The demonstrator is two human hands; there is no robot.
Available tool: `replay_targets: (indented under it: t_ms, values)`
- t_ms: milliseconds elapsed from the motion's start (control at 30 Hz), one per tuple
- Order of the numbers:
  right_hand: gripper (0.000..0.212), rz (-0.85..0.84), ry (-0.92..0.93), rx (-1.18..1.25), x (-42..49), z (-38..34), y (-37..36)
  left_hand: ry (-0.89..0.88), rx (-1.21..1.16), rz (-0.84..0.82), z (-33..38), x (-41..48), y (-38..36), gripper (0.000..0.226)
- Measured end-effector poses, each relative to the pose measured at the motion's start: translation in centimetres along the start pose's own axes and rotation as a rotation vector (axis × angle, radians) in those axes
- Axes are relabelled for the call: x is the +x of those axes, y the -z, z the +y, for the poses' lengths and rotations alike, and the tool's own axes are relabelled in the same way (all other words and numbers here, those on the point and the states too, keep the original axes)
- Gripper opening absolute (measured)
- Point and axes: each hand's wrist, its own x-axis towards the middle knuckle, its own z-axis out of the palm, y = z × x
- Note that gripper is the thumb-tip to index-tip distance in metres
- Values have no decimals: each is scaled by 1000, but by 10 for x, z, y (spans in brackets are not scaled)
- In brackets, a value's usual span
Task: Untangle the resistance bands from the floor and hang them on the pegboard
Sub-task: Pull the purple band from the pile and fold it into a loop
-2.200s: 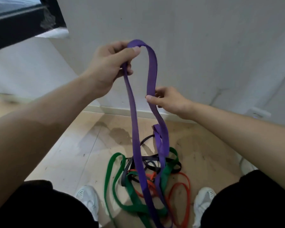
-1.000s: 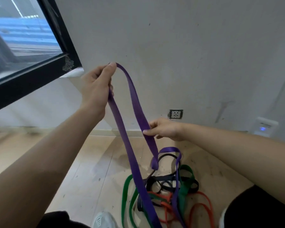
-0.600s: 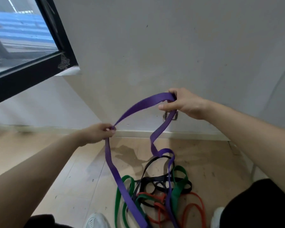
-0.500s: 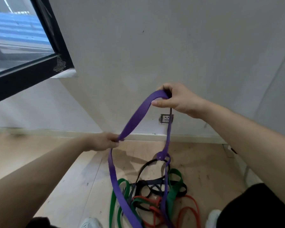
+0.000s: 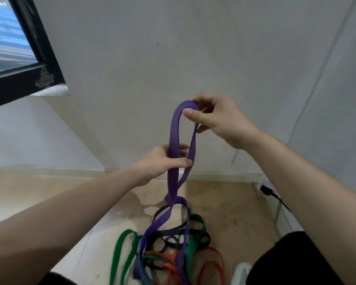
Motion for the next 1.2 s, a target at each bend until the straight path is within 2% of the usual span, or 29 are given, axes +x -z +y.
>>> replay_targets:
  t_ms: [133, 233, 400, 567, 633, 733, 833, 933, 1000, 1067, 1200]
  values:
    - [12, 2, -21, 359, -2, -4, 3, -21, -23, 22, 7, 6, -16, 45]
    - [13, 46, -40, 515, 1, -6, 10, -55, 7, 16, 13, 9, -22, 33]
    - [9, 185, -44, 596, 6, 3, 26, -81, -8, 31, 16, 11, -21, 37]
    - [17, 295, -141, 660, 11, 29, 46, -177, -6, 104, 17, 8, -7, 18]
    - [18, 282, -212, 673, 11, 45, 53, -187, -17, 149, 21, 6, 2, 17]
    - [17, 178, -325, 679, 8, 73, 58, -179, -43, 189, 26, 3, 16, 15]
    - [17, 24, -439, 594, 2, 98, 57, -187, -79, 211, 32, -2, 26, 12]
    - [26, -156, -525, 312, -7, 112, 52, -212, -93, 221, 38, -7, 34, 9]
    - [38, -254, -518, 115, -10, 112, 48, -219, -72, 228, 40, -10, 38, 9]
    - [51, -256, -432, 20, -9, 102, 42, -216, -38, 238, 39, -12, 41, 10]
    - [84, -229, -102, -232, 0, 66, 15, -188, 35, 201, 36, -15, 42, 12]
